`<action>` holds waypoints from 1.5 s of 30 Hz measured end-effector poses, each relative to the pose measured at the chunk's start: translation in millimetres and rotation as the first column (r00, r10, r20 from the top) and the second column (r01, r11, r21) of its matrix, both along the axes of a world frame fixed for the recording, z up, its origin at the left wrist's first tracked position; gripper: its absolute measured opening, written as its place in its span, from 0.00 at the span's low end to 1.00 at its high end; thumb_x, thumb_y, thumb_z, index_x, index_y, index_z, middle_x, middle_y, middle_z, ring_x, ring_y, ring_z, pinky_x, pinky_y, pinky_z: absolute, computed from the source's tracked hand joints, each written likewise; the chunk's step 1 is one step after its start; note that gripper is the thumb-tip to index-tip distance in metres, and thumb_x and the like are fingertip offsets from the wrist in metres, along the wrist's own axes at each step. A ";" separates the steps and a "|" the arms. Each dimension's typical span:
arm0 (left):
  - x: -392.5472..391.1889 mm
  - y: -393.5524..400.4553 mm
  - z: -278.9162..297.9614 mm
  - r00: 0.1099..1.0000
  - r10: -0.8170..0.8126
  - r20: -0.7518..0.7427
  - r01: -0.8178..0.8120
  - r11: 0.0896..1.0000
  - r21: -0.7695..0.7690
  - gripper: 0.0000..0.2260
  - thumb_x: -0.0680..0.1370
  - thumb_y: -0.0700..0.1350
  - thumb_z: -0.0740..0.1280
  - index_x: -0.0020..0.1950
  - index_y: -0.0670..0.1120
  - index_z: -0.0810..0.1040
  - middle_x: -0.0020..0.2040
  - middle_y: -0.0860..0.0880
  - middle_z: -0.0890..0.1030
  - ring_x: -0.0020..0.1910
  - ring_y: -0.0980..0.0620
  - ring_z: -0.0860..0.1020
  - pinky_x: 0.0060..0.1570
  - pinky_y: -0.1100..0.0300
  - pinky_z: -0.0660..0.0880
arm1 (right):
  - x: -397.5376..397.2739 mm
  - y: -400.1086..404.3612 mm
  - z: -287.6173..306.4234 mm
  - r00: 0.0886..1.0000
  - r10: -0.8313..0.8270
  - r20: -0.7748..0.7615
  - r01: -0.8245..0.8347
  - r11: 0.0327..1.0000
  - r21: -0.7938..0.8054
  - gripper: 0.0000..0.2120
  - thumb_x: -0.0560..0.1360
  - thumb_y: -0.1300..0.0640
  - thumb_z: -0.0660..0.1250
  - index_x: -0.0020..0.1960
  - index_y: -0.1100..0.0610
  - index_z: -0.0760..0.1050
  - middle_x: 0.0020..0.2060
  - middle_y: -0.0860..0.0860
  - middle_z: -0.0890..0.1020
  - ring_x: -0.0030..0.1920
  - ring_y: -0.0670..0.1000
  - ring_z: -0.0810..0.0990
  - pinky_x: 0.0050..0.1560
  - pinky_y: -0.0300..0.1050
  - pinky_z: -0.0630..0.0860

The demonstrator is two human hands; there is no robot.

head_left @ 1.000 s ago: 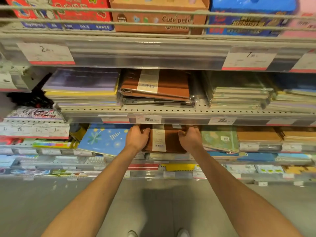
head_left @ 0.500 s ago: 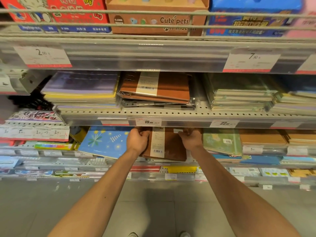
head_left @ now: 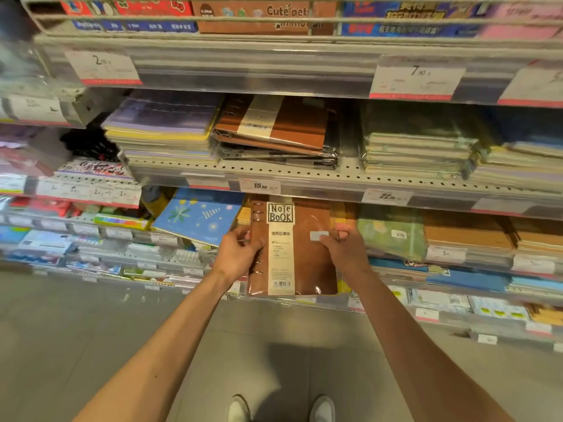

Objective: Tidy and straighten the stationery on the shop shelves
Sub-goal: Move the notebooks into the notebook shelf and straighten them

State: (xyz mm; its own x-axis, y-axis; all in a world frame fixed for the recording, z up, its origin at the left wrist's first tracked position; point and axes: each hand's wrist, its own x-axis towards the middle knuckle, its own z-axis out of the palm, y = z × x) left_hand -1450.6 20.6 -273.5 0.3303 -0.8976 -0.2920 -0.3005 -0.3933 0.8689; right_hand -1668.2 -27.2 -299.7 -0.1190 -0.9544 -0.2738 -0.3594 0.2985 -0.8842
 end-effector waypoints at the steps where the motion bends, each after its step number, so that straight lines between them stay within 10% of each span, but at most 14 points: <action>1: -2.0 8.2 2.3 1.000 -0.009 -0.009 0.009 1.000 -0.009 0.12 0.77 0.41 0.71 0.60 0.46 0.77 0.48 0.53 0.82 0.41 0.60 0.81 0.38 0.70 0.77 | -1.5 9.0 3.0 1.000 0.007 -0.004 -0.007 1.000 -0.005 0.12 0.77 0.54 0.70 0.57 0.58 0.75 0.45 0.47 0.77 0.49 0.49 0.78 0.43 0.36 0.74; 17: 42.5 117.0 32.3 0.969 -0.179 -0.172 0.151 0.975 -0.164 0.16 0.76 0.43 0.73 0.62 0.47 0.73 0.42 0.56 0.84 0.38 0.65 0.83 0.34 0.70 0.77 | 27.4 153.5 68.3 0.983 -0.152 0.100 0.158 0.985 -0.064 0.15 0.77 0.58 0.71 0.60 0.51 0.69 0.46 0.41 0.75 0.42 0.41 0.77 0.26 0.29 0.72; 21: 58.5 115.0 63.0 0.958 -0.193 -0.211 0.142 0.962 -0.236 0.17 0.74 0.49 0.75 0.60 0.54 0.75 0.51 0.52 0.85 0.46 0.54 0.85 0.48 0.53 0.82 | 39.9 159.8 100.2 0.980 -0.141 0.137 0.163 0.974 -0.160 0.18 0.76 0.54 0.72 0.63 0.49 0.70 0.53 0.46 0.80 0.48 0.43 0.81 0.35 0.35 0.78; 30: 62.1 71.7 145.5 0.960 -0.230 -0.159 0.153 0.908 -0.389 0.13 0.77 0.45 0.72 0.60 0.46 0.79 0.39 0.58 0.85 0.39 0.61 0.84 0.36 0.71 0.76 | 41.8 124.4 171.1 0.986 -0.116 0.117 0.150 0.922 -0.357 0.18 0.76 0.49 0.71 0.63 0.47 0.70 0.55 0.44 0.79 0.47 0.47 0.84 0.44 0.48 0.84; 39: 53.8 18.5 183.1 0.964 -0.209 -0.162 0.141 0.925 -0.354 0.14 0.78 0.50 0.70 0.62 0.49 0.77 0.55 0.50 0.83 0.41 0.57 0.84 0.34 0.68 0.78 | 47.4 54.4 188.8 0.864 -0.220 0.454 0.311 0.941 -0.136 0.21 0.78 0.57 0.70 0.68 0.51 0.69 0.61 0.54 0.80 0.51 0.54 0.83 0.43 0.50 0.83; 45: 63.6 42.5 168.4 0.906 -0.309 -0.289 0.212 0.923 -0.322 0.23 0.77 0.46 0.71 0.70 0.57 0.69 0.55 0.49 0.85 0.50 0.53 0.85 0.55 0.52 0.80 | 47.2 34.9 191.0 0.847 -0.218 0.485 0.297 0.950 -0.092 0.22 0.79 0.58 0.68 0.71 0.53 0.68 0.53 0.53 0.83 0.46 0.53 0.85 0.37 0.46 0.81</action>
